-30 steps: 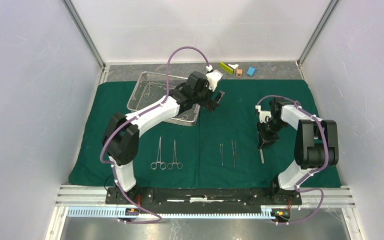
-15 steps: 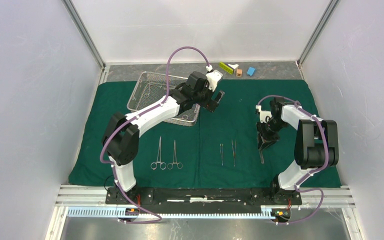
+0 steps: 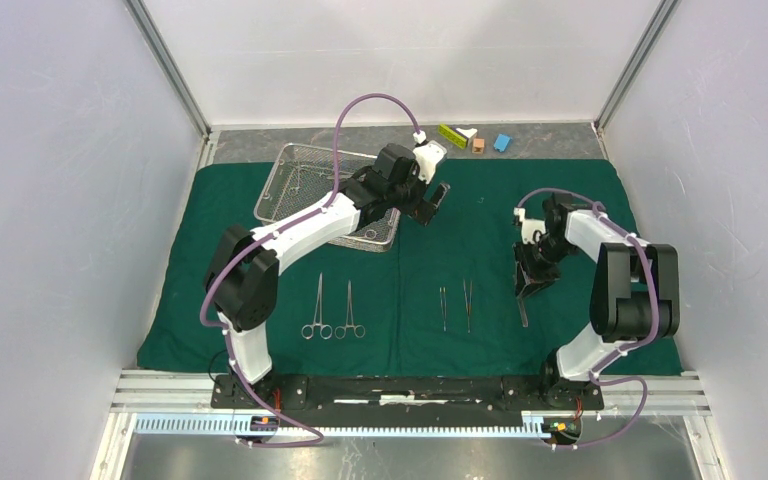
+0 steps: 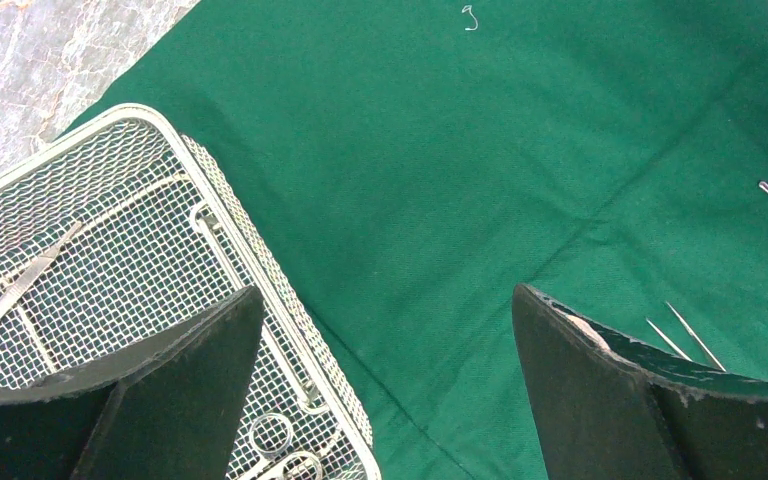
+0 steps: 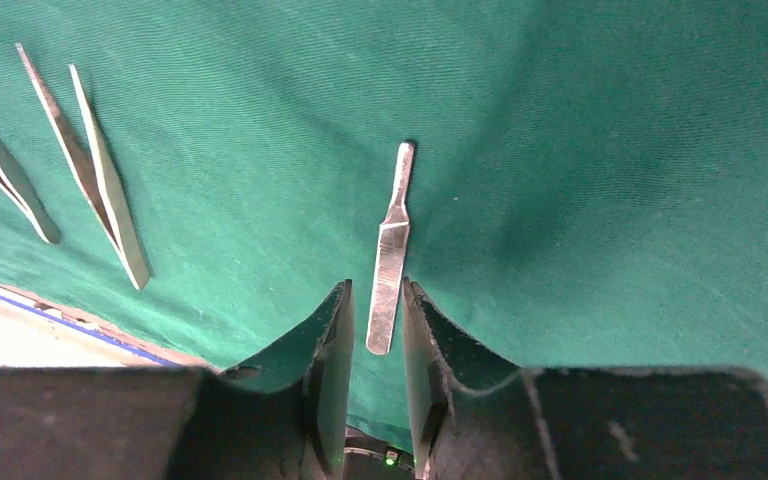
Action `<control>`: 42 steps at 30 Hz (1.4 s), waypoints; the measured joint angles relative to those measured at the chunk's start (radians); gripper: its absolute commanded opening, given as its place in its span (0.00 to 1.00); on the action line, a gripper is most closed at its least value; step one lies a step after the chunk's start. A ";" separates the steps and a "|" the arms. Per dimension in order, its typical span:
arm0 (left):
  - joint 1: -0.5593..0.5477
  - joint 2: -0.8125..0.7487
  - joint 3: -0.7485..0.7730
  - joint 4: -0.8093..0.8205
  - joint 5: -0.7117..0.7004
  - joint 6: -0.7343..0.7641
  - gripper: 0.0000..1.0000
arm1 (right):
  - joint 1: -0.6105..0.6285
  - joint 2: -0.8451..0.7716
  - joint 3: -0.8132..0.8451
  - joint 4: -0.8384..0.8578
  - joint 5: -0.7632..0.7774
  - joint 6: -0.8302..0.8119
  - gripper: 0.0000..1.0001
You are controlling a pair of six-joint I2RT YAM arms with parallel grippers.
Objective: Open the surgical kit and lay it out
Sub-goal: Place the medical item in the surgical kit.
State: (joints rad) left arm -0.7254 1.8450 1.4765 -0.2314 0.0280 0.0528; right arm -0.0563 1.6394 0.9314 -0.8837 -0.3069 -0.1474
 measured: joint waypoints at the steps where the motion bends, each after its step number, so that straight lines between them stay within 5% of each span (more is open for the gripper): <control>1: 0.000 0.000 0.000 0.000 0.000 0.000 1.00 | -0.001 -0.008 0.000 0.000 -0.007 0.000 0.36; 7: 0.003 -0.009 -0.030 0.013 -0.003 -0.011 1.00 | -0.004 -0.040 0.063 -0.025 -0.075 -0.019 0.48; 12: 0.044 -0.047 -0.067 0.005 0.001 -0.072 1.00 | -0.004 -0.108 0.125 0.026 -0.131 -0.026 0.78; 14: 0.084 -0.066 -0.067 -0.004 0.005 -0.100 1.00 | -0.004 -0.155 0.125 0.072 -0.150 -0.021 0.81; 22: 0.336 -0.103 0.010 -0.183 0.047 -0.142 1.00 | 0.032 -0.313 0.071 0.380 -0.206 -0.006 0.85; 28: 0.395 -0.045 0.114 -0.328 0.048 0.033 0.99 | 0.051 -0.354 -0.044 0.586 -0.262 -0.037 0.84; 36: 0.425 0.285 0.414 -0.496 0.070 0.372 0.89 | 0.051 -0.240 -0.070 0.689 -0.320 -0.055 0.81; 42: 0.459 0.480 0.610 -0.587 0.106 0.480 0.75 | 0.051 -0.234 -0.090 0.710 -0.323 -0.082 0.80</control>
State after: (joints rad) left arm -0.2661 2.3249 2.0869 -0.8188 0.1345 0.5323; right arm -0.0055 1.4055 0.8410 -0.1741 -0.6296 -0.2291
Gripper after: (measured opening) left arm 0.841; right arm 0.799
